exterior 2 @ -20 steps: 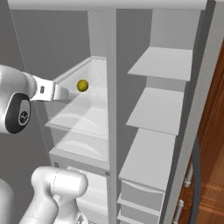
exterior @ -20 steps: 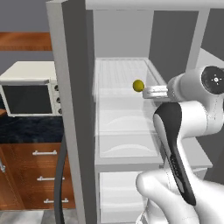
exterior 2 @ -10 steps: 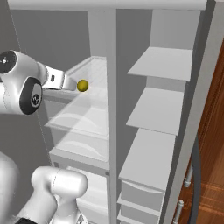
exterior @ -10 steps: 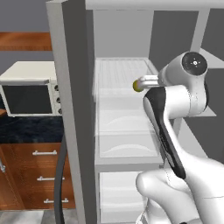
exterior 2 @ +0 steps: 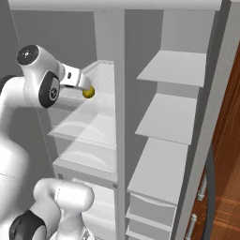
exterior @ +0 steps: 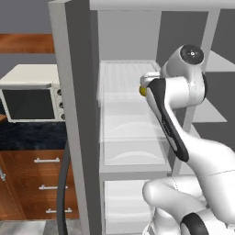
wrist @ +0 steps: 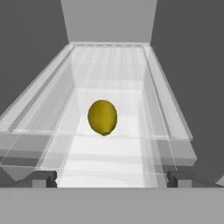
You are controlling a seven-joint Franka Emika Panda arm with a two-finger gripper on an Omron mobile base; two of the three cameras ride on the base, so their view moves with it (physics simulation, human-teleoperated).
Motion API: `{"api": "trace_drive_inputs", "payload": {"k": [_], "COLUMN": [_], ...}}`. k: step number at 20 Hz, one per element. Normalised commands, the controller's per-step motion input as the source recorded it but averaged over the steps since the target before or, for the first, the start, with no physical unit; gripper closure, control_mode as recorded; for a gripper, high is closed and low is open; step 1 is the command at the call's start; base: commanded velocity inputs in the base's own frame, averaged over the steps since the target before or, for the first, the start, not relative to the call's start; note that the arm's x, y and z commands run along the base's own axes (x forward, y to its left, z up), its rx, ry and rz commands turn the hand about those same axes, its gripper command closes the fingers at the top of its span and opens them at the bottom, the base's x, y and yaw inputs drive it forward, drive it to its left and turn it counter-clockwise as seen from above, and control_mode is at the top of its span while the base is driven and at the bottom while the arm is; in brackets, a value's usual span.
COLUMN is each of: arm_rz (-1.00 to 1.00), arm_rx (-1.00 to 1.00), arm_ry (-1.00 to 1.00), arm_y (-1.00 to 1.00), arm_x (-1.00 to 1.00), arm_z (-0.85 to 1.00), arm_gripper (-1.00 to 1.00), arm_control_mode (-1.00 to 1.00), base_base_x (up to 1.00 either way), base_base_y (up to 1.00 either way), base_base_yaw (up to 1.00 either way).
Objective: Retrieve a lemon from the fridge and place it on the cutting board with the fish.
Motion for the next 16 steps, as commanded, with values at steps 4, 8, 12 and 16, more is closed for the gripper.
{"api": "trace_drive_inputs", "payload": {"k": [4,8,12,16], "arm_rz": [0.00,0.00,0.00,0.00], "arm_rx": [0.00,0.00,0.00,0.00], "arm_ry": [0.00,0.03,0.15,0.14], "arm_y": [0.01,0.00,0.00,0.00], "arm_x": [0.51,0.61,0.66,0.68], "arm_z": [-0.18,-0.19,-0.05,-0.12], "arm_gripper": [-1.00,-1.00,-1.00,-1.00], "arm_control_mode": [-1.00,-1.00,-1.00,-1.00], "base_base_x": [0.00,0.00,0.00,0.00], "base_base_y": [0.00,0.00,0.00,0.00], "base_base_yaw": [0.00,0.00,0.00,0.00]}}
